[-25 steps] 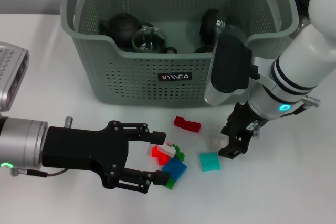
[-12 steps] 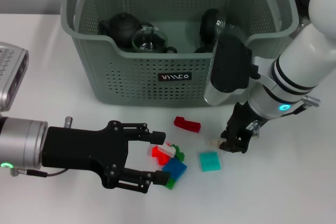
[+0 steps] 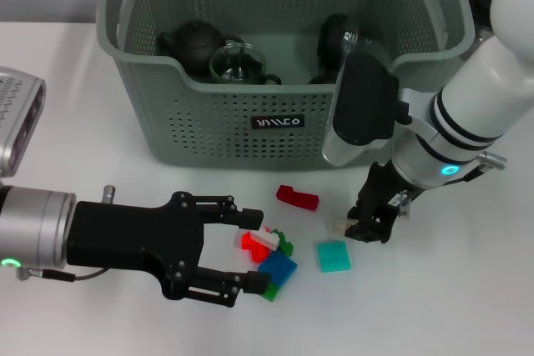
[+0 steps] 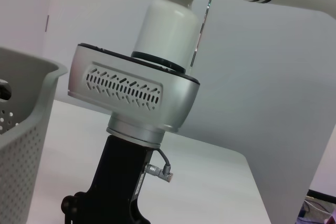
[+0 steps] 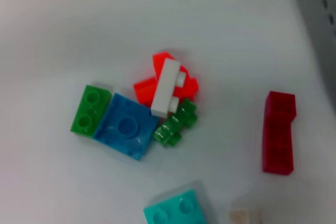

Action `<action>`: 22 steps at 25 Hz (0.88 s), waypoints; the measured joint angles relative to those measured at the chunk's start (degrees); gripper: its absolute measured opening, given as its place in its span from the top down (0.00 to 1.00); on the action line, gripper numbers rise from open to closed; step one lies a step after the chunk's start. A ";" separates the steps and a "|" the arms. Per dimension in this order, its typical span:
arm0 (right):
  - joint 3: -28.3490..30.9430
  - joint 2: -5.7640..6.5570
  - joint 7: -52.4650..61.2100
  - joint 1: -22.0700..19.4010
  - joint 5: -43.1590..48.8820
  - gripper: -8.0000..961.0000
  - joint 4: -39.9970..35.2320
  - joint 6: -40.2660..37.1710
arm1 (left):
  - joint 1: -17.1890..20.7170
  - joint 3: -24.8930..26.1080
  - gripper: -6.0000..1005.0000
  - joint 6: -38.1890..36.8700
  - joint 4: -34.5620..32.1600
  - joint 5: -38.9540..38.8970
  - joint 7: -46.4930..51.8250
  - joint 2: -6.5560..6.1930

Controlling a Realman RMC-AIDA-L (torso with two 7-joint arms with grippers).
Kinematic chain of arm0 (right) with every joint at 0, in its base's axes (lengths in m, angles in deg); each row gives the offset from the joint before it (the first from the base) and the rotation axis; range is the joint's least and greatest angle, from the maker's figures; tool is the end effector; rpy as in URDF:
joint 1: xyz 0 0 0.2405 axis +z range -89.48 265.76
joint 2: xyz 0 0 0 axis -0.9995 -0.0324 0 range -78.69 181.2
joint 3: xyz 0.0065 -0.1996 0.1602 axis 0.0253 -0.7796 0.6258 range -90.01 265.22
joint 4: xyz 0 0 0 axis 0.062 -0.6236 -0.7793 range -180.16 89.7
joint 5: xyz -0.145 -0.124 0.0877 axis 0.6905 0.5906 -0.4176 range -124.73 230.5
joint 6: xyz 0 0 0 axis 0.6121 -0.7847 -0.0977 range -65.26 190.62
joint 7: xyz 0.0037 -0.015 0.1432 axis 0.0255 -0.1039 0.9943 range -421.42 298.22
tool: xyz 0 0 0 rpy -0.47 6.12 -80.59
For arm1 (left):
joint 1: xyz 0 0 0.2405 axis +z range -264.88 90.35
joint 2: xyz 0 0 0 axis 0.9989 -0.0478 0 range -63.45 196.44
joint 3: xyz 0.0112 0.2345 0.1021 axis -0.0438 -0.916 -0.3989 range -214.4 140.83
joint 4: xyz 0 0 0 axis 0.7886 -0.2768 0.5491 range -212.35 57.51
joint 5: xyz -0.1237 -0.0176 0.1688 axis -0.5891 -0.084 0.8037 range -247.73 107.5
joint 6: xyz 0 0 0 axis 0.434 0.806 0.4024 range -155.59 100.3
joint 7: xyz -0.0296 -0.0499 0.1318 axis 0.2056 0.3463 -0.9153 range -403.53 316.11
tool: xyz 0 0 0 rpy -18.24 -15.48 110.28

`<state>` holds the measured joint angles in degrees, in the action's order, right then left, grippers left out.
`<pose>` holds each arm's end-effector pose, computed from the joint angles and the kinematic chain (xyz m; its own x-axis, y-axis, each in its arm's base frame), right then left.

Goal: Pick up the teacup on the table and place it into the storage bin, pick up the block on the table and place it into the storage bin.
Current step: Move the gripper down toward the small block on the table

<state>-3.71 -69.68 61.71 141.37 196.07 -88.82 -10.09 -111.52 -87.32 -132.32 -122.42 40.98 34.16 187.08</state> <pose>0.1643 0.3744 -0.0968 0.8551 -0.2011 0.4778 -0.1453 -0.9777 -0.1516 -0.2426 0.2739 -0.0089 0.8283 0.2734 0.4891 0.2589 -0.9609 0.0986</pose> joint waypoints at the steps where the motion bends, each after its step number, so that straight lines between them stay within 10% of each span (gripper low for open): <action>1: 0.00 0.00 0.00 0.01 -0.26 0.73 0.00 -0.01 | 0.00 0.00 0.19 0.00 0.00 0.00 0.00 0.00; 22: -1.74 -0.09 0.48 0.21 -0.81 0.73 0.44 0.84 | 0.09 0.02 0.19 0.00 0.34 0.00 0.00 0.00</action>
<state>-5.45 -69.77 62.19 141.58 195.26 -88.38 -9.25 -111.43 -87.31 -132.32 -122.08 40.98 34.16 187.07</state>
